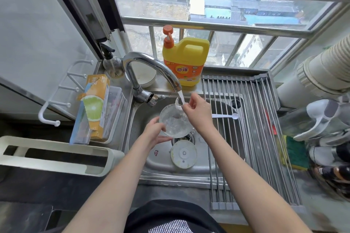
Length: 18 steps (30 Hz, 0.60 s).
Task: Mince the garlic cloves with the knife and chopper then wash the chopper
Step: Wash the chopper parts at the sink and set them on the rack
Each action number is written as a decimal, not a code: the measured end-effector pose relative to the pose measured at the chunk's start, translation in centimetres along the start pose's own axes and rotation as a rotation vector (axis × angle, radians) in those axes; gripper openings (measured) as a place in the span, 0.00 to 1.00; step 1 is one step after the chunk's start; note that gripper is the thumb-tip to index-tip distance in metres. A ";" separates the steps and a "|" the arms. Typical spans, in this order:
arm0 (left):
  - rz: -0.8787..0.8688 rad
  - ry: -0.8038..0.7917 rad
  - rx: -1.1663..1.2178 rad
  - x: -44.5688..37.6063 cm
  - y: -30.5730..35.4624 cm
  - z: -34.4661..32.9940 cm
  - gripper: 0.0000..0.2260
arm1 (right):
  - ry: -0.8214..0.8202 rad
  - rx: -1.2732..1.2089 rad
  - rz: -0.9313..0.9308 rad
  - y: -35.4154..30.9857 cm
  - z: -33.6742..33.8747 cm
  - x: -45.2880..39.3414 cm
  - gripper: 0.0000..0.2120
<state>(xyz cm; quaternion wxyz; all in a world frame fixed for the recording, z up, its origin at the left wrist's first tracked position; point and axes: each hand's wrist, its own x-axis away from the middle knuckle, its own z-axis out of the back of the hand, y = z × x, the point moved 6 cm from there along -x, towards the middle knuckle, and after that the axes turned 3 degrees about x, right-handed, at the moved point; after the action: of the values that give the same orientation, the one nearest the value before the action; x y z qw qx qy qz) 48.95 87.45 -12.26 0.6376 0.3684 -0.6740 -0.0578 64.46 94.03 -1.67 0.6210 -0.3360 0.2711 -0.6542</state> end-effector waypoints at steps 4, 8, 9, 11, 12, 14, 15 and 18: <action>-0.004 -0.001 0.003 -0.1 -0.1 -0.1 0.27 | -0.031 -0.066 -0.092 0.8 -0.2 -0.2 0.10; -0.011 -0.011 0.008 0.0 0.0 -0.3 0.26 | -0.146 -0.250 -0.172 1.4 -1.3 0.1 0.05; -0.014 -0.014 0.011 0.0 0.0 -0.4 0.26 | -0.184 -0.270 -0.173 1.4 -1.7 0.2 0.05; -0.016 -0.011 0.010 -0.1 0.0 -0.4 0.25 | -0.234 -0.229 -0.135 1.0 -2.2 0.2 0.06; -0.017 -0.008 0.010 -0.2 0.0 -0.4 0.25 | -0.237 -0.195 -0.111 0.8 -2.4 0.2 0.07; -0.018 -0.005 0.015 -0.2 -0.1 -0.2 0.25 | -0.215 -0.127 -0.050 -0.1 -2.4 0.1 0.07; -0.018 -0.008 0.018 -0.2 -0.1 -0.2 0.25 | -0.195 -0.076 0.001 -0.6 -2.2 0.0 0.05; -0.013 -0.014 0.028 -0.1 -0.1 -0.3 0.27 | -0.140 0.147 0.164 -1.8 -2.0 -0.3 0.02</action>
<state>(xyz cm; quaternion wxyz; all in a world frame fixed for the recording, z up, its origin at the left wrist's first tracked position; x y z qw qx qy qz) 49.24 87.50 -12.34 0.6272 0.3811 -0.6770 -0.0550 61.80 94.33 -1.56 0.7128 -0.3113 0.2048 -0.5942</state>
